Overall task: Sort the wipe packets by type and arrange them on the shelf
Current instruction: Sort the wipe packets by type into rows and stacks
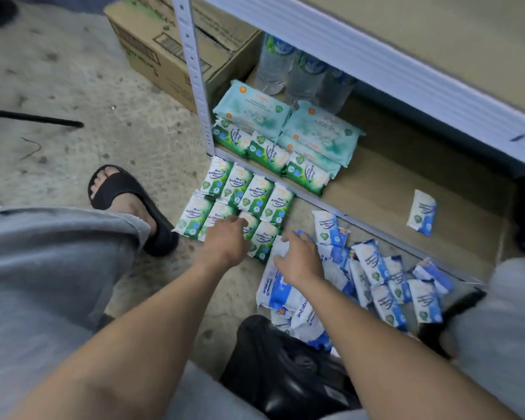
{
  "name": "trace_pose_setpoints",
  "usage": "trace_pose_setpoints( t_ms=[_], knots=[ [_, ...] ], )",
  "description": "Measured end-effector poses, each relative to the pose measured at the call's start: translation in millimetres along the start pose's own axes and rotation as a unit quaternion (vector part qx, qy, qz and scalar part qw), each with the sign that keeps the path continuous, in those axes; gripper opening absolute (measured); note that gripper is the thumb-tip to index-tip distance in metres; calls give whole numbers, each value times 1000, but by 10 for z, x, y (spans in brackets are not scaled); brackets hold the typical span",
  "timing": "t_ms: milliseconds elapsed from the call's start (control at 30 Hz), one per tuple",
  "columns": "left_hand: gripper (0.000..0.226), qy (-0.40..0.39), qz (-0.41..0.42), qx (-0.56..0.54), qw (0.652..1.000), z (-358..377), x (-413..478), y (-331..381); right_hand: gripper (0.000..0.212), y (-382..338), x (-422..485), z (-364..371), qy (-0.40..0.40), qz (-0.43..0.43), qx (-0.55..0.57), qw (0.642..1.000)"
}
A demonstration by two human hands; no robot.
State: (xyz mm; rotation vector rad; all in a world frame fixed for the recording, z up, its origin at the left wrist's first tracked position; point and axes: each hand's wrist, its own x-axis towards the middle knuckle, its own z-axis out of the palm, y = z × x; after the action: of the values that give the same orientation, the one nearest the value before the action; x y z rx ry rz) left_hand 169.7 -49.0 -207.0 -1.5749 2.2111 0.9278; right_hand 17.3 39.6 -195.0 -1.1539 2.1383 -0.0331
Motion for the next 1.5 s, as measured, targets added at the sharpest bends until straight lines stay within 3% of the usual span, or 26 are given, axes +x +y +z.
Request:
trace_pose_setpoints(
  t_ms=[567,767,1033,1200,1367,1500],
  knots=[
    [64,-79,182,119,973,824,-418,1392,46,2106,-943,-306,35,168,105,980],
    [63,-90,105,11,990,1111,-408,1555,50,2786,-1174,-247,29,237,127,963],
    [57,-44,81,-32,995,1313,-413,1560,61,3258,-1263,162,-25,279,183,942],
    [65,-37,-19,-121,992,1334,-474,1615,69,3250,-1294,408,-7,308,178,935],
    [53,-59,-61,-152,985,1296,-433,1620,55,3269,-1218,450,0,285,163,945],
    [47,-86,-84,-167,979,1260,-363,1636,41,3346,-1196,341,-73,259,120,956]
  ],
)
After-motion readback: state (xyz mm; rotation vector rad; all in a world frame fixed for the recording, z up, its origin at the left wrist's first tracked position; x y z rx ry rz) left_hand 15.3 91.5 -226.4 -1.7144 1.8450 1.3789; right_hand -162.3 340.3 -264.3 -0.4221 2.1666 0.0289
